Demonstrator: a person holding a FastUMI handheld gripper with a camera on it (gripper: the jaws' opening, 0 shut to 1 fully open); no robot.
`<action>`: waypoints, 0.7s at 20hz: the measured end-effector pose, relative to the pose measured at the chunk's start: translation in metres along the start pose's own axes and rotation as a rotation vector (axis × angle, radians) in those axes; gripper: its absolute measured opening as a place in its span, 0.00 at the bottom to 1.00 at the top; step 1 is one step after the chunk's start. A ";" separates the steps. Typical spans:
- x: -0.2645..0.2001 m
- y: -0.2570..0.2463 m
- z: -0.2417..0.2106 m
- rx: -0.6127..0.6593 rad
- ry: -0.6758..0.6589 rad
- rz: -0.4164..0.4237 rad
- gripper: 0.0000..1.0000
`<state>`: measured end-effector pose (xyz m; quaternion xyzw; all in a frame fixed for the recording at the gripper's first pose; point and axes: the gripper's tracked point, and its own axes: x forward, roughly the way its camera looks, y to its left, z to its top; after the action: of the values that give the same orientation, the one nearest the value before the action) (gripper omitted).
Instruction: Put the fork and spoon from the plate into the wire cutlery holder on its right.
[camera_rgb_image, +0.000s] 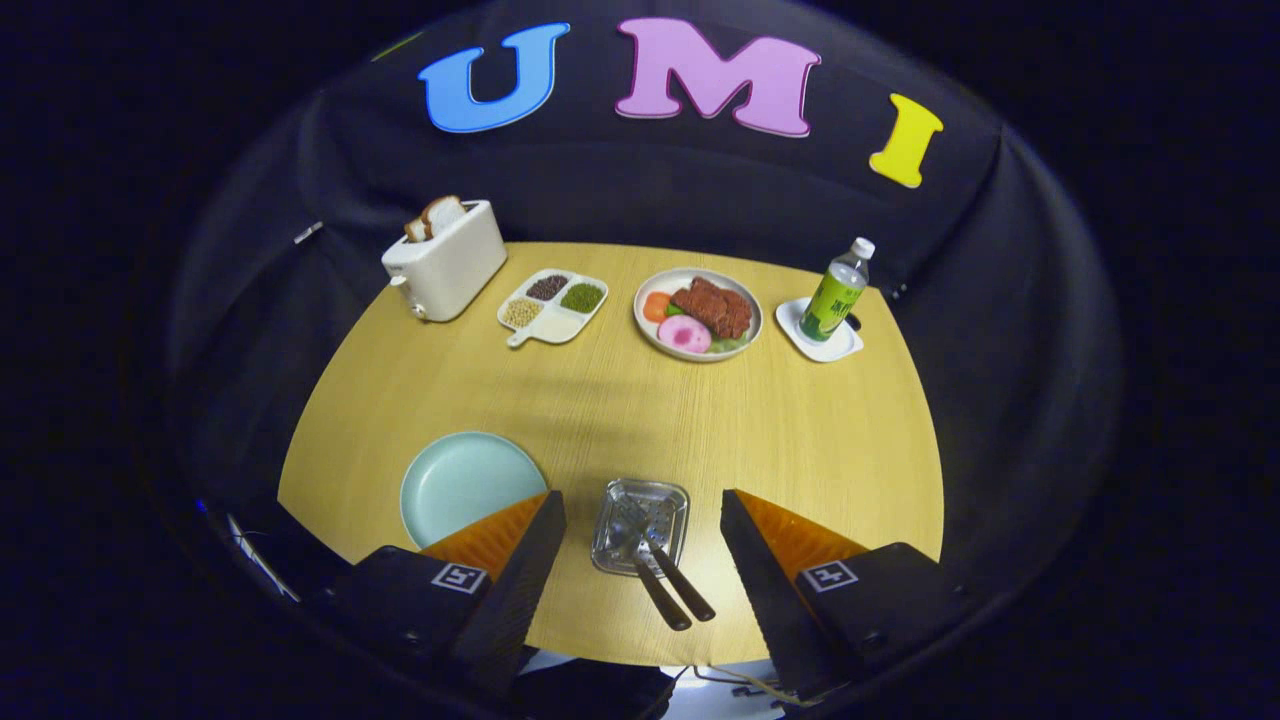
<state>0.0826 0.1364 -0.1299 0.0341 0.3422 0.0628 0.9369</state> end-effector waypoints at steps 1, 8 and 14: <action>-0.004 -0.006 0.009 -0.005 -0.053 -0.019 0.98; -0.042 -0.031 0.036 0.028 -0.299 -0.014 0.99; -0.061 -0.045 0.040 -0.040 -0.389 0.067 0.99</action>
<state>0.0665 0.0825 -0.0648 0.0383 0.1520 0.0928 0.9833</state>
